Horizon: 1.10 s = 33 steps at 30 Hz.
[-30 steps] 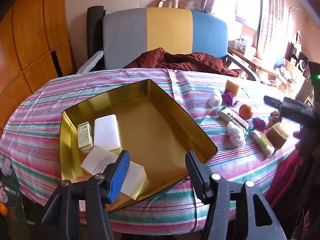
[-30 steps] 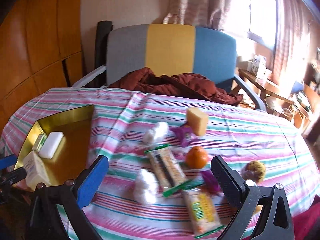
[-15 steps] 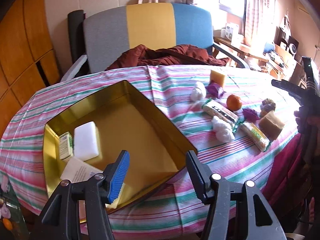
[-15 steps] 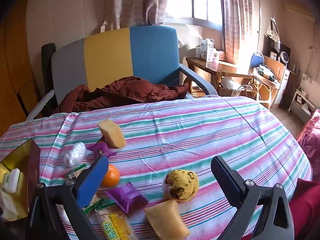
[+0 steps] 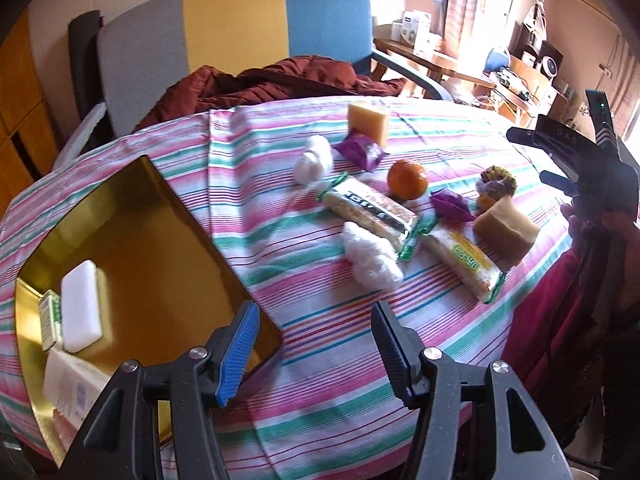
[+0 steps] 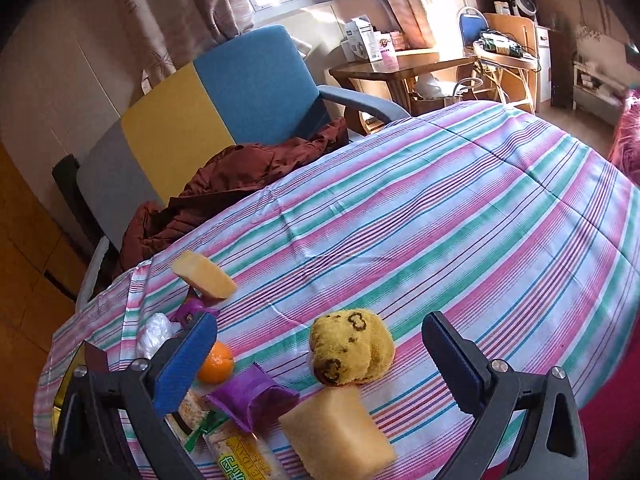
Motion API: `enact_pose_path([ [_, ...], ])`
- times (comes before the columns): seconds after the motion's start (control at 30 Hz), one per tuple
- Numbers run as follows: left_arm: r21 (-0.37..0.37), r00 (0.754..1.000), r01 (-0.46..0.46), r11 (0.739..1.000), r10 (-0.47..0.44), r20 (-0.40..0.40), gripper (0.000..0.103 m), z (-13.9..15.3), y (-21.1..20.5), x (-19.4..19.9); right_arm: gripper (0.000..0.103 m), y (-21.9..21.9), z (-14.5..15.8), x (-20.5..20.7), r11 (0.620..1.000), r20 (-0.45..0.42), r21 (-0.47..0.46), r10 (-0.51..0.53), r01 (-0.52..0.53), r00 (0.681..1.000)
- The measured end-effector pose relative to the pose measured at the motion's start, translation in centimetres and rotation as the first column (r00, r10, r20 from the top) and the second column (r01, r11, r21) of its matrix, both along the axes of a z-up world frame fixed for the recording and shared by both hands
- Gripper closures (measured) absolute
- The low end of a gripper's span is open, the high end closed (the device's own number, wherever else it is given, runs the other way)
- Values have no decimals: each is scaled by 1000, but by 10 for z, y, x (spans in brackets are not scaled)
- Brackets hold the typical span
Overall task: Organize objects
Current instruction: 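Grasp clear plastic-wrapped bundle with left tool while right tool grasps green cracker packet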
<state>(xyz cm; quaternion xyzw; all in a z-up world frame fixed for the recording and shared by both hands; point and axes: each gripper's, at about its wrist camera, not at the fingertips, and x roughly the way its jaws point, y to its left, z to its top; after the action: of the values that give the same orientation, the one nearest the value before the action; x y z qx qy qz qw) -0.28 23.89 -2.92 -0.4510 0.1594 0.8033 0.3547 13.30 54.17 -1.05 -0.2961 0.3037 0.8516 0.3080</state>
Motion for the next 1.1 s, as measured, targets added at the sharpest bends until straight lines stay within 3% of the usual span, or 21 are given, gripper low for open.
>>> enact_pose_path([
  [0.33,3,996,43,999,-43,83,44,-18,51,-10,0,1,-6,-8,999,28,-20,38,-37,999],
  [0.6,-32,993,22,999,-19,113,44,-43,86,-34,0,-1,-7,-11,998,36,-24,60,-59,998],
  [0.63,-39,993,20,999,-16,119,45,-48,90,-36,0,-1,-8,-12,998,38,-24,62,-61,997],
  [0.7,-55,991,20,998,-12,134,62,-58,94,-40,0,-2,-8,-13,997,41,-25,68,-67,997],
  [0.73,-65,989,21,998,-11,148,64,-64,94,-41,0,-2,-9,-14,997,42,-25,71,-70,997],
  [0.87,-66,996,61,996,-56,72,65,-68,92,-29,0,-3,-10,-16,997,52,-22,82,-80,995],
  [0.93,-57,996,66,996,-61,71,66,-66,89,-24,0,-5,-9,-18,996,53,-19,93,-92,994],
  [1.1,-79,990,144,986,-144,4,65,-66,75,6,0,-21,-7,-30,983,78,15,182,-184,980],
])
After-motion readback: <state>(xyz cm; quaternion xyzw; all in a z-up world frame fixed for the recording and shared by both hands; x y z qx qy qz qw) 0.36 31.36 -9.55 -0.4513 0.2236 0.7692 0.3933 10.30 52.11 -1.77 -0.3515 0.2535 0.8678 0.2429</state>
